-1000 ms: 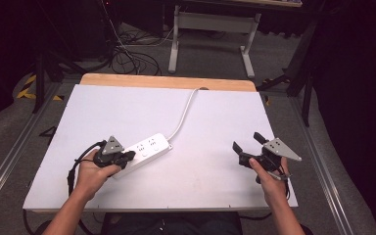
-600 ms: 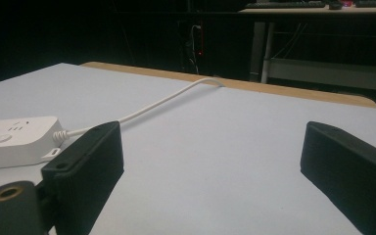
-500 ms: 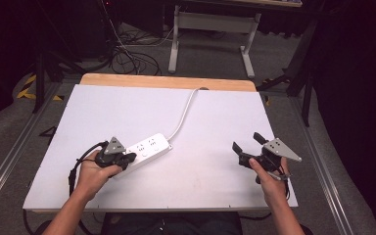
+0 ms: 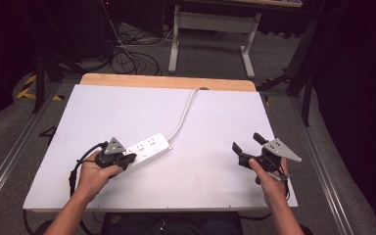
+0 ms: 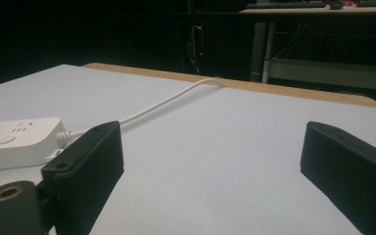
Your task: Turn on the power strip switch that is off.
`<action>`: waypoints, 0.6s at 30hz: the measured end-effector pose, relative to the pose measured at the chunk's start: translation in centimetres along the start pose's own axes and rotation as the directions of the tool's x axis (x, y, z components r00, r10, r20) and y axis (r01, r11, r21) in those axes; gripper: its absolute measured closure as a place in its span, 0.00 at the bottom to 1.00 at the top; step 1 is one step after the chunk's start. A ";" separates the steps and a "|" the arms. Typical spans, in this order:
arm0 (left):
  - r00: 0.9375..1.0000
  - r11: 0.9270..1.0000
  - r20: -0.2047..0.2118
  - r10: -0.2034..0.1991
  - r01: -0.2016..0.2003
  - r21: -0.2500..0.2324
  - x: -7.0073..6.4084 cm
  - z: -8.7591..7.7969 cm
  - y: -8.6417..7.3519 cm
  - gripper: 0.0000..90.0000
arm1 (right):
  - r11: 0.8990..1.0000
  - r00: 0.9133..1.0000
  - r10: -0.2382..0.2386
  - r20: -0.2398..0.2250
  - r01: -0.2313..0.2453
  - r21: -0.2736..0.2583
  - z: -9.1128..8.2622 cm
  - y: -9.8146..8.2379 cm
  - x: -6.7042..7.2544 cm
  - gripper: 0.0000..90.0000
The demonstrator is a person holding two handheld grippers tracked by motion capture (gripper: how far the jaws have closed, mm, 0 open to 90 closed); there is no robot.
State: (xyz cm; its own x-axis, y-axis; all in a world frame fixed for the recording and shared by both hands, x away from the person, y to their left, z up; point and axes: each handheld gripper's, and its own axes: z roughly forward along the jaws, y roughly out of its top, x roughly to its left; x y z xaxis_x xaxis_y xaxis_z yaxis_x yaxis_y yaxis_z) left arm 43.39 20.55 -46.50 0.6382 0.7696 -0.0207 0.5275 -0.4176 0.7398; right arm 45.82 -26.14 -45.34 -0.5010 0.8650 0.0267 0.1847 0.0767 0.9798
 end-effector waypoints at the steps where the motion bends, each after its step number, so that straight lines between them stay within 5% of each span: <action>1: 1.000 1.000 -0.001 0.001 -0.001 0.000 0.0 0.0 0.0 1.00 | 1.000 1.000 0.001 -0.001 -0.001 0.000 0.0 0.0 0.0 0.10; 18: 1.000 1.000 -0.005 -0.028 0.028 0.005 -0.2 0.2 -0.1 1.00 | 1.000 1.000 0.008 -0.001 -0.008 -0.003 -0.2 0.0 0.0 0.10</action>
State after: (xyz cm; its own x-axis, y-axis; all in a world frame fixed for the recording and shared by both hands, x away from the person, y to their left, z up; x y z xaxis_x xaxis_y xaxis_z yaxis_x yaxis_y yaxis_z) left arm 43.33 20.38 -46.73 0.6206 0.7832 -0.0377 0.5477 -0.3986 0.7356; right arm 45.68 -26.25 -45.29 -0.5005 0.8650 0.0344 0.1860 0.0687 0.9802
